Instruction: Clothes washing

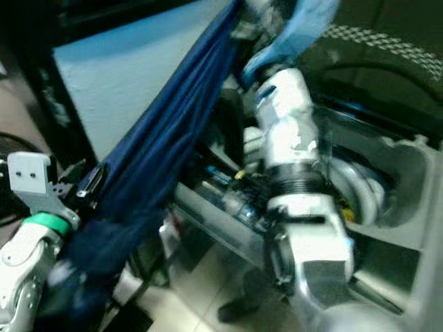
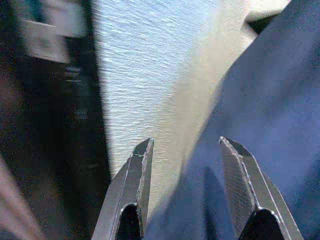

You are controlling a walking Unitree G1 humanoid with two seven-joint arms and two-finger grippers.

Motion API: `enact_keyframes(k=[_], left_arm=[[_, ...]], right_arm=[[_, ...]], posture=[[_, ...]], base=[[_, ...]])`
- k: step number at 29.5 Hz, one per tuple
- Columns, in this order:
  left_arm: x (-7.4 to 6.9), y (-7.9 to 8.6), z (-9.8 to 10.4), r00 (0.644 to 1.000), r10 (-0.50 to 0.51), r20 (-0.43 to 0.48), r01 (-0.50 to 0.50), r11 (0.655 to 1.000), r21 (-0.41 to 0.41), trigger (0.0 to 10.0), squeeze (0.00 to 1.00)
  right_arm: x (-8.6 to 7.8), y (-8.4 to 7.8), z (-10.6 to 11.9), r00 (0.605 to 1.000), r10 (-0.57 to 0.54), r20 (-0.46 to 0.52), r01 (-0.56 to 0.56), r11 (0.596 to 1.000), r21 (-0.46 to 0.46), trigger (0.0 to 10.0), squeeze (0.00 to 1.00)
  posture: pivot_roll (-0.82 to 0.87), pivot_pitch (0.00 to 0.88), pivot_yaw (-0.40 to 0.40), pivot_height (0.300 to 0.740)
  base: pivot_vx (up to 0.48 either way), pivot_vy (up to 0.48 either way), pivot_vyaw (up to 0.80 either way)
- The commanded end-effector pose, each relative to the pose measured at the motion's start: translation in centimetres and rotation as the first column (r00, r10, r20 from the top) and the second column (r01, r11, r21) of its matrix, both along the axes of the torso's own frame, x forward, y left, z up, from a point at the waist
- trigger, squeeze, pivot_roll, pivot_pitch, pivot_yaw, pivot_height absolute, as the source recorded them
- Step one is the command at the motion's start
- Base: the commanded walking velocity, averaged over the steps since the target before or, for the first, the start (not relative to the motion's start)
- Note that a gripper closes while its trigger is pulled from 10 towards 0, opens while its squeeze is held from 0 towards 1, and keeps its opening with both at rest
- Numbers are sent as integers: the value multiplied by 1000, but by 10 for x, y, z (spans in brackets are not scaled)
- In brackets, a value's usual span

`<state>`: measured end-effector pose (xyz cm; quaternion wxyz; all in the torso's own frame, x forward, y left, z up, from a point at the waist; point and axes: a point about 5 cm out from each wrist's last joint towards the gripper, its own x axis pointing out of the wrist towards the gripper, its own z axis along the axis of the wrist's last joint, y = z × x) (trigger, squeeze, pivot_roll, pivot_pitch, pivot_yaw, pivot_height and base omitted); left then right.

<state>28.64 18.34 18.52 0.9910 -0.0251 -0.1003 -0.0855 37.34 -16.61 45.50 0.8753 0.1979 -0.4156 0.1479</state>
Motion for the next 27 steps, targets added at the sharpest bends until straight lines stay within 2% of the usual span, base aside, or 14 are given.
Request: enact_keyframes(k=[1,3,5,7,10,12,17,18,19,20,21,23,25,27], left_arm=[[-1,2,-4,1000,11,-15,-11,1000,7,10000,0],[-1,2,-4,1000,12,-15,-12,1000,7,10000,0],[-1,2,-5,1000,13,-15,-13,1000,6,10000,0],[-1,2,-4,1000,15,-13,-15,1000,4,10000,0],[-1,1,-5,1000,16,-14,-15,1000,4,10000,0],[-1,2,-4,1000,17,-14,-17,1000,8,10000,0],[-1,3,-4,1000,18,-14,-18,1000,9,10000,0],[-1,5,-4,999,36,-21,-36,999,18,10000,0],[-1,5,-4,999,36,-21,-36,999,18,10000,0],[-1,9,-4,998,56,-23,-55,998,21,10000,0],[-1,9,-4,998,56,-23,-55,998,21,10000,0],[-1,11,-3,997,71,-24,-71,997,28,10000,0],[0,14,0,996,85,-19,-84,996,36,10000,0],[0,14,0,996,85,-19,-84,996,36,10000,0]], right_arm=[[-26,-16,46,984,-16,179,-2,995,95,10000,0],[-32,-18,57,977,-10,212,-11,995,102,10000,0],[-27,-11,49,982,-5,187,-9,997,78,10000,0],[-9,8,18,996,-10,93,11,1000,-8,10000,0],[-3,14,6,998,-3,60,4,1000,-27,10000,0],[10,25,-16,1000,12,-14,-12,999,-48,10000,0],[13,27,-20,999,14,-29,-15,999,-50,10000,0],[20,39,-38,996,25,-90,-36,992,-120,10000,0],[20,39,-38,996,25,-90,-36,992,-120,10000,0],[25,53,-58,988,42,-151,-71,979,-192,10000,0],[25,53,-58,988,42,-151,-71,979,-192,10000,0],[28,67,-78,976,65,-208,-117,962,-247,10000,0],[30,86,-110,954,93,-286,-182,936,-303,10000,0],[30,86,-110,954,93,-286,-182,936,-303,10000,0]], posture=[[136,0,29,740],[136,0,29,740],[136,0,29,740],[137,0,28,740],[137,0,28,740],[141,4,37,740],[141,4,37,740],[147,11,35,740],[147,11,35,740],[149,19,35,740],[149,19,35,740],[149,19,35,740],[149,19,35,740],[149,19,35,740]], base=[[0,0,-800],[0,0,-800],[0,0,-800],[0,0,-800],[0,0,-800],[0,0,-800],[0,0,-800],[0,0,-800],[0,0,-800],[0,0,-800],[0,0,-800],[0,0,-800],[0,0,-800],[0,0,-800]])
